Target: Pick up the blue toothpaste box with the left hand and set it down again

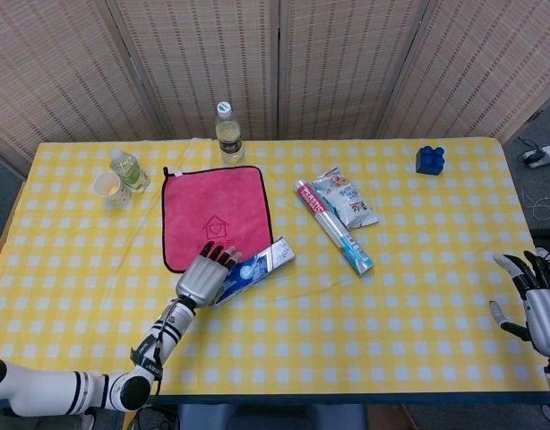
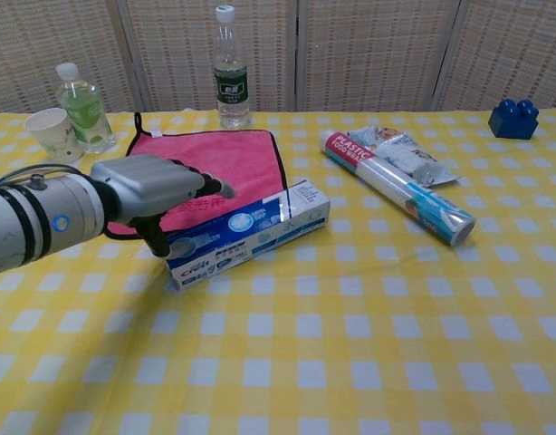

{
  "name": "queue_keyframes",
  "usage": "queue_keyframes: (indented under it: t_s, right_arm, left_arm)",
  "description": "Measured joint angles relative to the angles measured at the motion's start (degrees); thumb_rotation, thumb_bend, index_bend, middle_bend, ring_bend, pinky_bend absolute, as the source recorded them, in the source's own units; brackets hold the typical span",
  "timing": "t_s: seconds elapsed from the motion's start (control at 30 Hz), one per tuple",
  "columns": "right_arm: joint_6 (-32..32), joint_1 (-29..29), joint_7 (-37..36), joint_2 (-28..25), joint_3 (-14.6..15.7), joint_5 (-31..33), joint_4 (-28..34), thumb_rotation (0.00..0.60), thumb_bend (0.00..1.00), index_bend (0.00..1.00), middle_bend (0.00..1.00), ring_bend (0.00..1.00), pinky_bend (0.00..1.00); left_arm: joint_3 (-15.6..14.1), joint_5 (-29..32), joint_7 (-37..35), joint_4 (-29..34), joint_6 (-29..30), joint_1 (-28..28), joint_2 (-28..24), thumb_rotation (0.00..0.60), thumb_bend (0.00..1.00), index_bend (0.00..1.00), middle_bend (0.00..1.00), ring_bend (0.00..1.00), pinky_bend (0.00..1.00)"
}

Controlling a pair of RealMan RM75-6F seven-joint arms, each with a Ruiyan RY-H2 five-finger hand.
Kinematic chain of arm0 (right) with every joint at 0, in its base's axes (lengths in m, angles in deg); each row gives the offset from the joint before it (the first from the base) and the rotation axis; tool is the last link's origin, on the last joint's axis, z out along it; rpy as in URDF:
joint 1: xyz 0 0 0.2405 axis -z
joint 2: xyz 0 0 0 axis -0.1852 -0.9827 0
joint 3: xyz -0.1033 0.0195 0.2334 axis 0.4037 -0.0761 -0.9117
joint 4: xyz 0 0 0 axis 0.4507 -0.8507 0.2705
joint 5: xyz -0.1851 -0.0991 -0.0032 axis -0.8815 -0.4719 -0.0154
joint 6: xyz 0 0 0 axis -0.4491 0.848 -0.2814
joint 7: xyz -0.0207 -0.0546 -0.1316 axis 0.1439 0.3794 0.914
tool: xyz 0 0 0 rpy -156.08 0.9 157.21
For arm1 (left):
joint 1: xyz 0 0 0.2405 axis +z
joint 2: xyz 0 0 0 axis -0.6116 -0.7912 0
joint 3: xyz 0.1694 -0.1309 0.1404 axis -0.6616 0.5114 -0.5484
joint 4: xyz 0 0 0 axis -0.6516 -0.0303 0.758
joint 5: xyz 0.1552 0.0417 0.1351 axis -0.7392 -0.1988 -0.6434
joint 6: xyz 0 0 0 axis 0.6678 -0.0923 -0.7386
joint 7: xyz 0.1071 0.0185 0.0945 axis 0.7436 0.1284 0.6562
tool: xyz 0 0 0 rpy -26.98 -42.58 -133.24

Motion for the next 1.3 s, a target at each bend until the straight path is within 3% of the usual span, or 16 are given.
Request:
queue_keyframes:
  t_s: [0.43, 0.77, 1.13, 1.3]
  right_arm:
    - [-0.06, 0.27, -0.32, 0.08, 0.06, 0.22, -0.25, 0.6, 0.32, 0.15, 0.17, 0.04, 0.06]
    - [0.03, 0.66, -1.21, 0.12, 0.05, 0.66, -1.05, 0.6, 0.32, 0.15, 0.17, 0.04, 0.06]
    - [-0.93, 0.07, -1.76, 0.54, -0.16, 0.67, -1.83, 0.6, 0.32, 0.16, 0.17, 0.04, 0.06]
    - [-1.34, -0.24, -1.96, 0.58, -0.29, 0.71, -2.07, 0.6, 0.32, 0.15, 0.17, 0.04, 0.06]
  left_arm:
    - [-2.65, -2.64, -1.55, 7.12, 3.23, -0.61, -2.16, 0.599, 0.2, 0.09, 0.11, 0.1, 0.04]
    - [-1.99, 3.27, -0.51, 1.55, 3.62, -3.03, 2.5, 0.598, 0.2, 0.09, 0.11, 0.1, 0.04]
    - [-1.48, 8.18, 1.23, -0.85, 5.36, -4.37, 3.49, 0.591, 0.2, 0.09, 0.11, 0.11, 0.04]
    - [-1.56, 11.63, 3.7, -1.45, 6.51, -5.3, 3.73, 0.571, 0.2, 0.16, 0.19, 0.18, 0.04]
